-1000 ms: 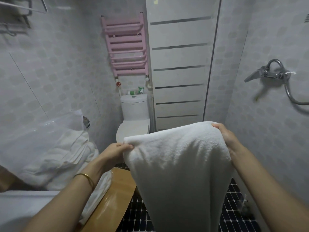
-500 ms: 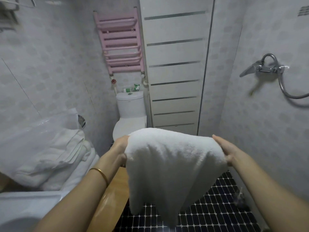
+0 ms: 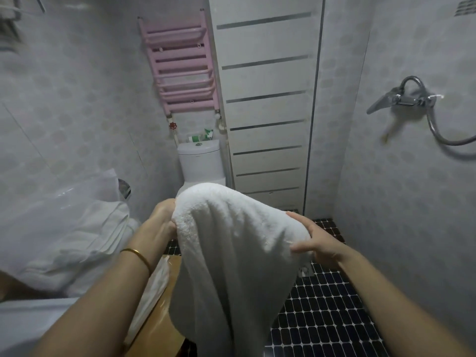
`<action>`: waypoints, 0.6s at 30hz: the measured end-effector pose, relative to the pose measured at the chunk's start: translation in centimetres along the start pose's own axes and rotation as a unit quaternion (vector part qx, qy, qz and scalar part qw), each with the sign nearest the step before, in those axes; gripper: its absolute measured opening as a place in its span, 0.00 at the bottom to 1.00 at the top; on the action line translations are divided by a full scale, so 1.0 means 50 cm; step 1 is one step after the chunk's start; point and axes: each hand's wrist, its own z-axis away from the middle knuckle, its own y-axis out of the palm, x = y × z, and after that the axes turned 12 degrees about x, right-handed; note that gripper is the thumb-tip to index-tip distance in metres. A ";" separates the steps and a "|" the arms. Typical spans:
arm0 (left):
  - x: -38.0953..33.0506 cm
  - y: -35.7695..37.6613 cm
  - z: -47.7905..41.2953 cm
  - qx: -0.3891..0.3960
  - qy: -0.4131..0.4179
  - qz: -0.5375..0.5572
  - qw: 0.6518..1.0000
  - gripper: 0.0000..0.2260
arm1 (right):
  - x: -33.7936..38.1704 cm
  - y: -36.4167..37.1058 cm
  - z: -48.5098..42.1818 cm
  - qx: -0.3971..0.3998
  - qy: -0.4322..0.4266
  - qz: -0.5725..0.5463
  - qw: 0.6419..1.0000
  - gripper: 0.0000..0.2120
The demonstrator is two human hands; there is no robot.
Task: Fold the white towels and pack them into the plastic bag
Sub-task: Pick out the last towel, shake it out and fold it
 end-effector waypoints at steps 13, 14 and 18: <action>-0.014 -0.100 -0.032 -0.046 -0.086 -0.261 0.960 0.15 | 0.142 0.010 -0.007 -0.247 -0.062 0.379 0.890 0.09; -0.012 -0.113 -0.034 -0.047 -0.101 -0.323 0.940 0.17 | 0.152 0.013 -0.006 -0.245 -0.080 0.380 0.888 0.10; 0.004 -0.142 -0.049 -0.035 -0.171 -0.400 0.900 0.12 | 0.177 0.037 -0.008 -0.195 -0.136 0.242 0.941 0.11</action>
